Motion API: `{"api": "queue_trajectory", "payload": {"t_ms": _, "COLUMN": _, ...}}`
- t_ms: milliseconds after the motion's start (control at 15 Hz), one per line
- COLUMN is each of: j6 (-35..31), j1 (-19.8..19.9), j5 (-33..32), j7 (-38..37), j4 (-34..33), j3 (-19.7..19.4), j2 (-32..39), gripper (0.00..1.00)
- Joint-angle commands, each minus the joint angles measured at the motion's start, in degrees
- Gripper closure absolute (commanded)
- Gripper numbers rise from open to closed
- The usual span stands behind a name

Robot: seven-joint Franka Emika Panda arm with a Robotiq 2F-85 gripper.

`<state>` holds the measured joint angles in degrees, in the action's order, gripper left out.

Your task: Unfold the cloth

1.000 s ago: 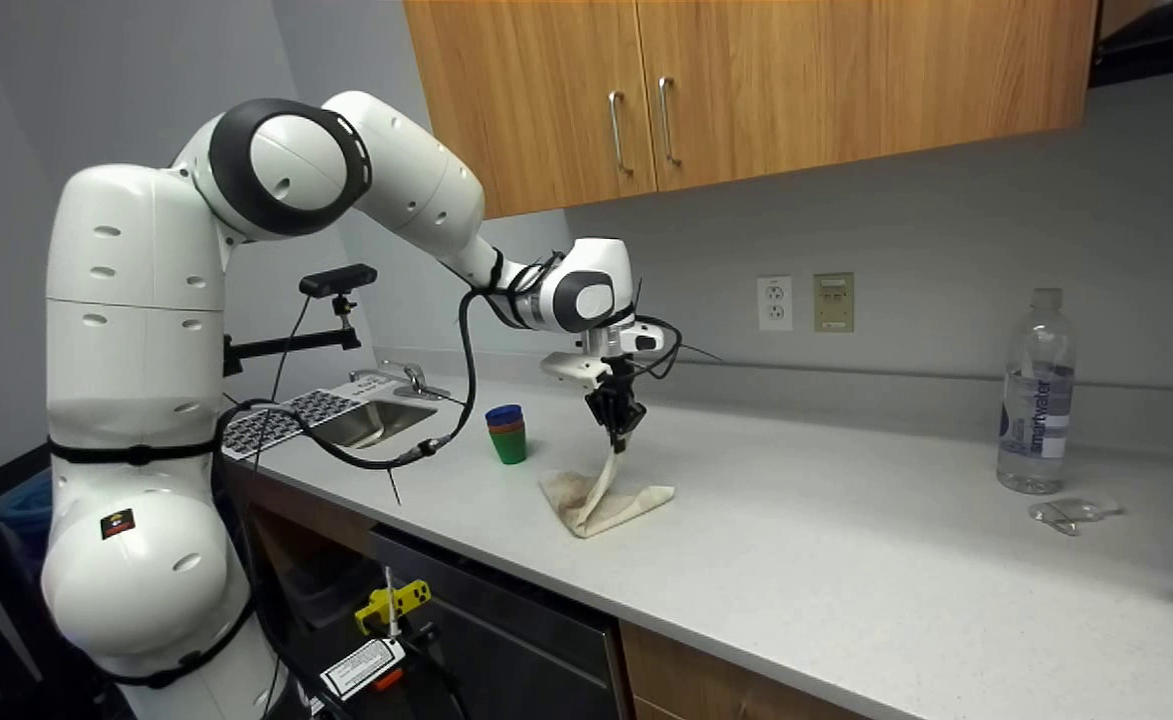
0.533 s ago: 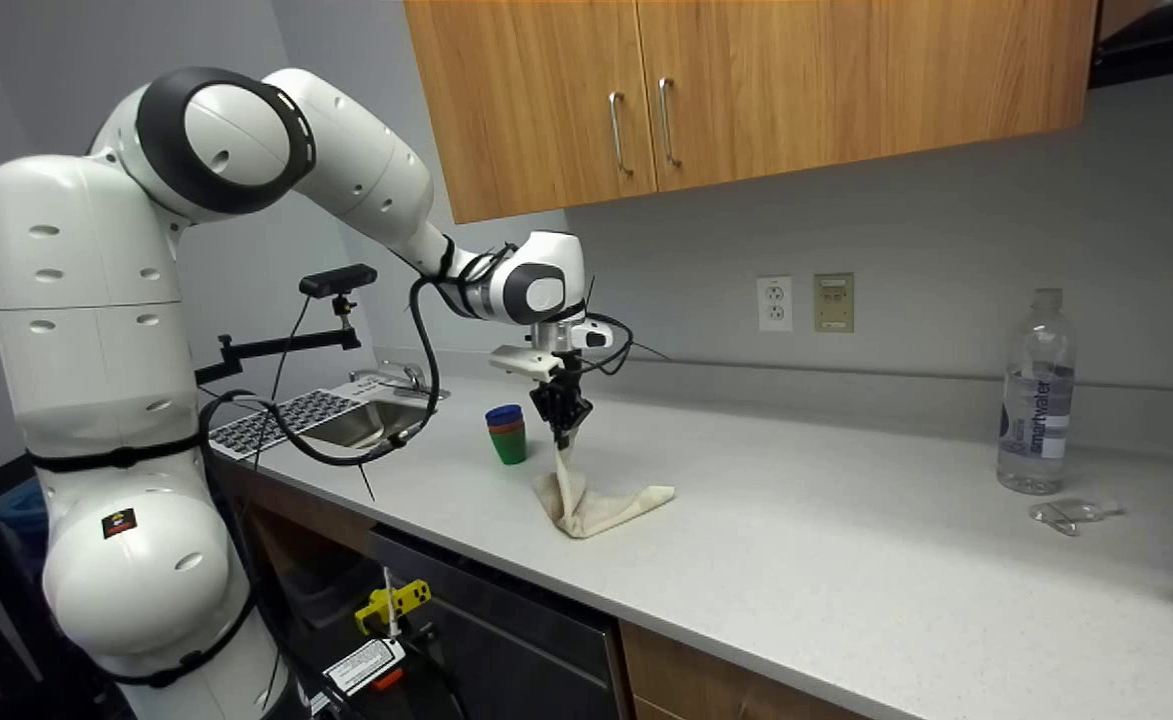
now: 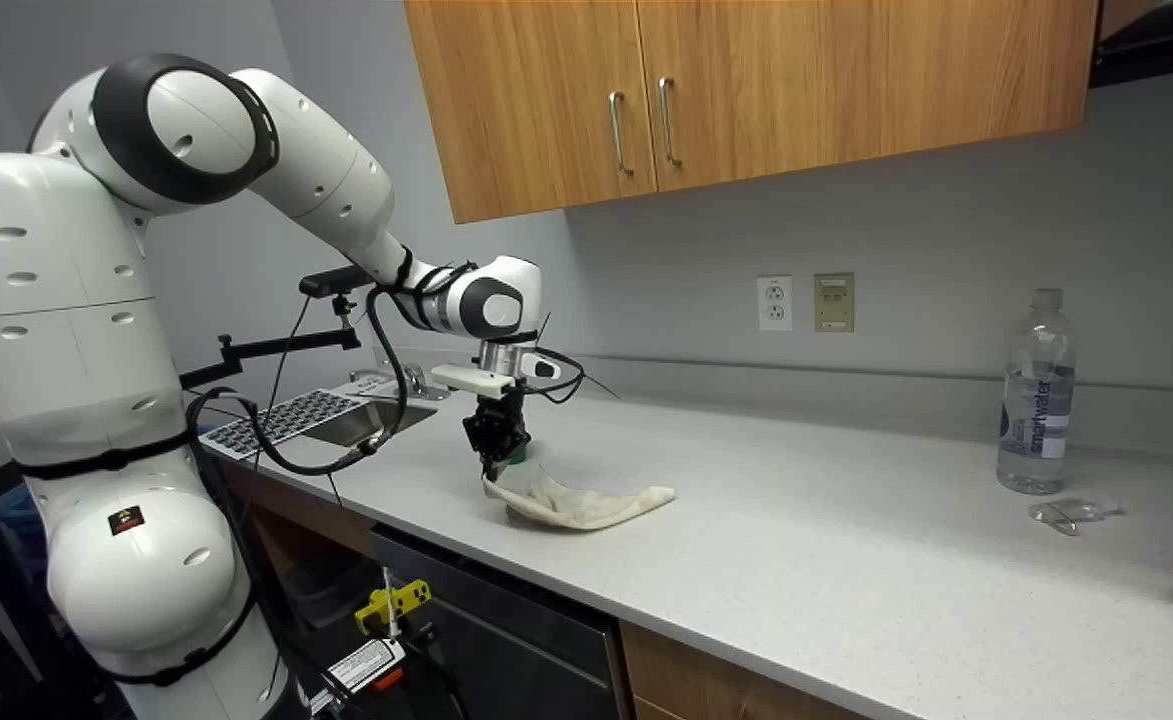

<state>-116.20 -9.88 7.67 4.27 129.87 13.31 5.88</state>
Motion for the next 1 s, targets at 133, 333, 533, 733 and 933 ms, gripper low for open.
{"api": "queue_trajectory", "payload": {"t_ms": 133, "j6": 4.2, "j1": -1.2, "j5": 0.1, "j7": 2.9, "j4": 2.6, "j3": 0.1, "j2": -2.6, "gripper": 0.99}}
{"api": "queue_trajectory", "payload": {"t_ms": 333, "j6": 7.6, "j1": -1.2, "j5": 0.5, "j7": 3.3, "j4": 1.8, "j3": 0.0, "j2": -2.0, "gripper": 0.71}}
{"api": "queue_trajectory", "payload": {"t_ms": 533, "j6": 12.6, "j1": -1.2, "j5": 0.1, "j7": 4.0, "j4": 1.0, "j3": -0.1, "j2": -1.6, "gripper": 0.49}}
{"api": "queue_trajectory", "payload": {"t_ms": 733, "j6": 16.0, "j1": -1.0, "j5": -0.3, "j7": 4.2, "j4": 0.0, "j3": -0.3, "j2": -1.7, "gripper": 0.27}}
{"api": "queue_trajectory", "payload": {"t_ms": 933, "j6": 14.5, "j1": -0.8, "j5": -1.6, "j7": 3.8, "j4": -1.3, "j3": -0.8, "j2": -1.7, "gripper": 0.05}}
